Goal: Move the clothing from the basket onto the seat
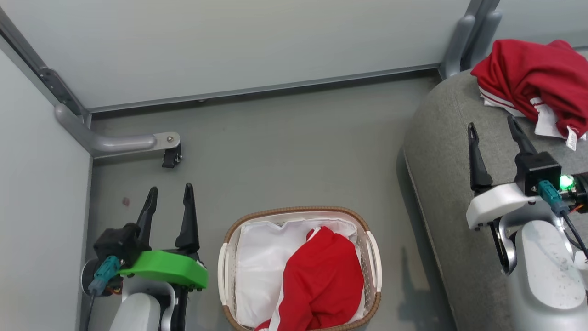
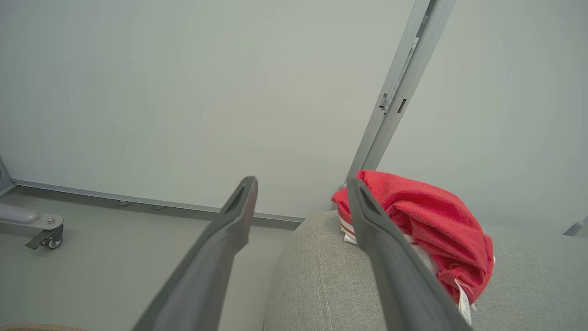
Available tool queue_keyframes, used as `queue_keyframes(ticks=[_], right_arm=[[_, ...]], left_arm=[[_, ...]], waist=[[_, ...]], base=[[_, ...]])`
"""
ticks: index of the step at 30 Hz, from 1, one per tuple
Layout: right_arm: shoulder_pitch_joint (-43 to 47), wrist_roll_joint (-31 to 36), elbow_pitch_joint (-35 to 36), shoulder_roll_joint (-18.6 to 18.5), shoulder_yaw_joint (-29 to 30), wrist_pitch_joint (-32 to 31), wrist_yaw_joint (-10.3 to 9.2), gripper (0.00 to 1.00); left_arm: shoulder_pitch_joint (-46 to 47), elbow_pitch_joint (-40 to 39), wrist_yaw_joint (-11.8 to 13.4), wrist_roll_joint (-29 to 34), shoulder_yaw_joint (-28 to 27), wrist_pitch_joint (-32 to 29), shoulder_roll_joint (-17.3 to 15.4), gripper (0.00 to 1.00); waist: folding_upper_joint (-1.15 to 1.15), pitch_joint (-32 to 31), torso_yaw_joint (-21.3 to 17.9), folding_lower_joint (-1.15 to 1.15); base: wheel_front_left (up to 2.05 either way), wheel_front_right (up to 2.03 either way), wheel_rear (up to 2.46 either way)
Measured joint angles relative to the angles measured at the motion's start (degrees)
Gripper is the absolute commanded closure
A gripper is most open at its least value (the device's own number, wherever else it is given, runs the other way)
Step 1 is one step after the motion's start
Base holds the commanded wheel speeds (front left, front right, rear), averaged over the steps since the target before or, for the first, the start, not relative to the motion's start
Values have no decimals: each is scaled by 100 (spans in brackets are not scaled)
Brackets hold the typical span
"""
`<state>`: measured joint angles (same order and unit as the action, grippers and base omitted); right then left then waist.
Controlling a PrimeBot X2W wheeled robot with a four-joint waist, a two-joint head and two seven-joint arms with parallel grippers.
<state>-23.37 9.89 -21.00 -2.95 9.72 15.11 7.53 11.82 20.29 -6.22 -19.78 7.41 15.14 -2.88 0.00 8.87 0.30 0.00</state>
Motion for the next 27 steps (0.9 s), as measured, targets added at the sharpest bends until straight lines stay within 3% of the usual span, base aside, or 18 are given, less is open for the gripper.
queue_keyframes(ticks=[11,27], right_arm=[[1074,-987,229,14,-393,0,0,0],[1501,-1298,193,15,-695,0,0,0]], left_arm=[[-604,-30,2,-68,-123,0,2,0],[-780,11,20,-102,-14,0,3,0]], waist=[[0,-540,95,0],[0,-716,91,0]], base=[[0,0,0],[0,0,0]])
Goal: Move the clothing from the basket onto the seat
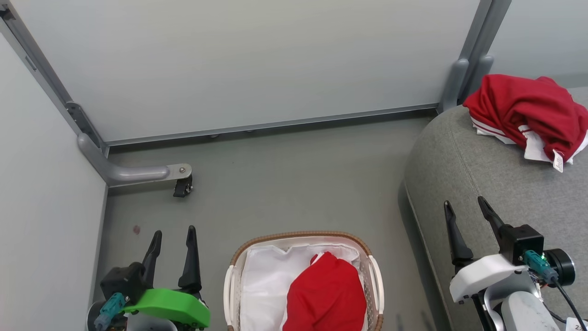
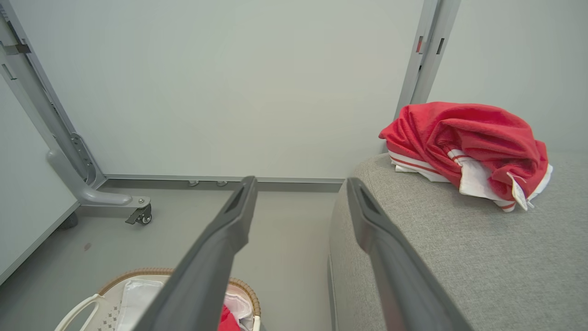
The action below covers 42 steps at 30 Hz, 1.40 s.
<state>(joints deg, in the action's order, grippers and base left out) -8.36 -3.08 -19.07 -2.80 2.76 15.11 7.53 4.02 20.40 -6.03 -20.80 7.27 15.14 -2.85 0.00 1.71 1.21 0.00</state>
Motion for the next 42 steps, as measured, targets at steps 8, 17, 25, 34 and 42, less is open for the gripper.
queue_keyframes(ticks=[8,17,25,34,42], right_arm=[[9,-2,3,0,-4,0,0,0],[10,-15,-3,0,-33,0,0,0],[-63,-18,53,0,-66,0,0,0],[-389,2,211,0,-116,0,0,0],[-790,16,355,-1,-235,0,0,0]], left_arm=[[0,1,0,0,20,0,0,0],[0,-3,0,1,34,0,0,0],[94,30,0,1,232,0,0,0],[695,554,5,74,723,3,1,0],[1352,1603,-20,108,1397,2,9,0]], waist=[[0,-9,31,0],[0,45,30,0],[0,220,-13,0],[0,734,-147,0],[0,1464,-352,0]], base=[[0,0,0],[0,0,0],[0,0,0],[0,0,0],[0,0,0]])
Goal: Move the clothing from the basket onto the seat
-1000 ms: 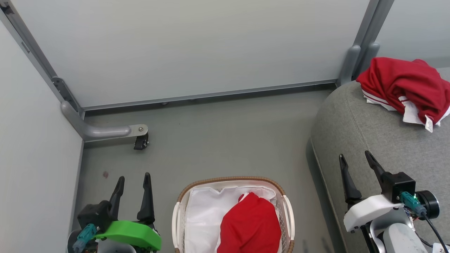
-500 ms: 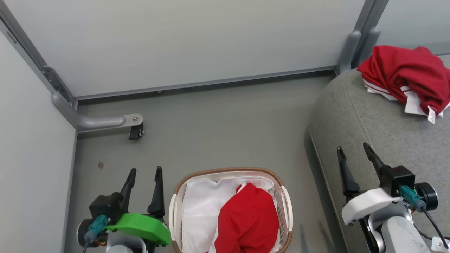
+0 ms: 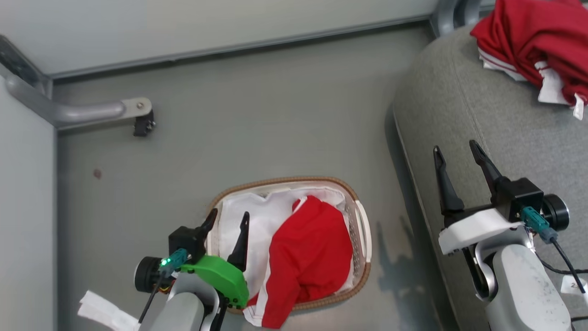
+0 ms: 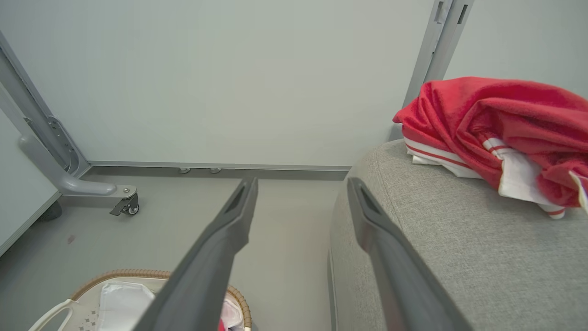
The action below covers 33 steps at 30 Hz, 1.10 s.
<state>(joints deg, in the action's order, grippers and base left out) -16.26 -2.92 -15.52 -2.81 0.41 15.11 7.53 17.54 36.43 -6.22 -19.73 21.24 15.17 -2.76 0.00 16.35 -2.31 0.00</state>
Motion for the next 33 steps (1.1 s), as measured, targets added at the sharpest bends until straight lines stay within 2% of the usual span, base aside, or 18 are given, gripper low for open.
queue_keyframes(ticks=[9,16,24,33], right_arm=[[-373,-188,143,-2,-274,0,0,0],[-609,-414,267,-5,-475,0,0,0],[-819,-587,400,-5,-601,0,0,0],[-1033,-723,621,-3,-825,0,0,0]], left_arm=[[760,1452,-80,-208,700,0,8,0],[1332,2365,-90,-332,1022,-156,11,0],[1783,2973,-107,-350,1155,-157,13,0],[2184,3401,-84,-555,1038,-147,-8,0]], waist=[[0,866,-414,0],[0,1460,-808,0],[0,2150,-1135,1],[0,2792,-1392,1]], base=[[0,0,0],[0,0,0],[0,0,0],[0,0,0]])
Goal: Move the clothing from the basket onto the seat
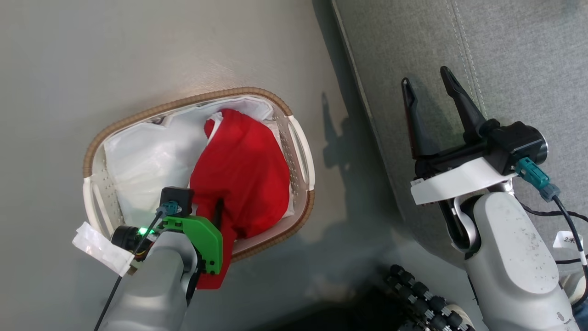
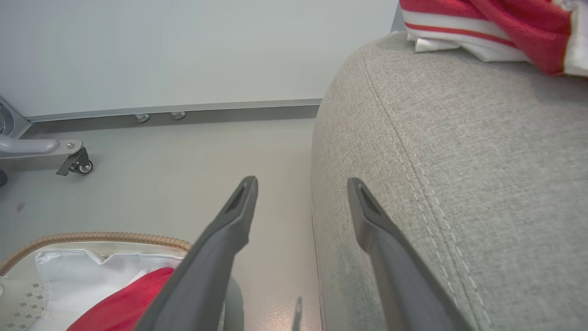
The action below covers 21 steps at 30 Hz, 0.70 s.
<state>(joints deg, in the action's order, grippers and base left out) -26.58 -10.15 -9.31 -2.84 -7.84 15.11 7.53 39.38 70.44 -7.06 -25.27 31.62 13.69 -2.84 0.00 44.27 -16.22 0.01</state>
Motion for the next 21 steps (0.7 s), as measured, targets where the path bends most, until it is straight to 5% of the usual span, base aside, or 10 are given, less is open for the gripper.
queue_keyframes(ticks=[2,3,4,5,6,21], right_arm=[[-3,-1,9,0,-23,0,0,0],[-3,-1,10,0,-29,0,0,0],[-3,-1,9,0,-32,0,0,0],[-3,0,5,0,-33,0,0,0],[-3,0,-4,0,-33,0,0,0],[118,205,-270,3,37,0,0,0]], left_arm=[[28,29,-2,-12,30,-2,-1,0],[40,35,-5,-27,52,-2,-1,21],[51,41,-7,-35,73,-2,-1,54],[67,42,-9,-44,98,-2,0,69],[82,37,-18,-63,125,-1,1,96],[-160,-343,-32,-399,552,108,8,100]], waist=[[0,76,-48,0],[0,108,-73,0],[0,127,-92,0],[0,143,-112,0],[0,147,-124,0],[0,-458,25,0]], base=[[0,0,0],[0,0,0],[0,0,0],[0,0,0],[0,0,0],[0,0,0]])
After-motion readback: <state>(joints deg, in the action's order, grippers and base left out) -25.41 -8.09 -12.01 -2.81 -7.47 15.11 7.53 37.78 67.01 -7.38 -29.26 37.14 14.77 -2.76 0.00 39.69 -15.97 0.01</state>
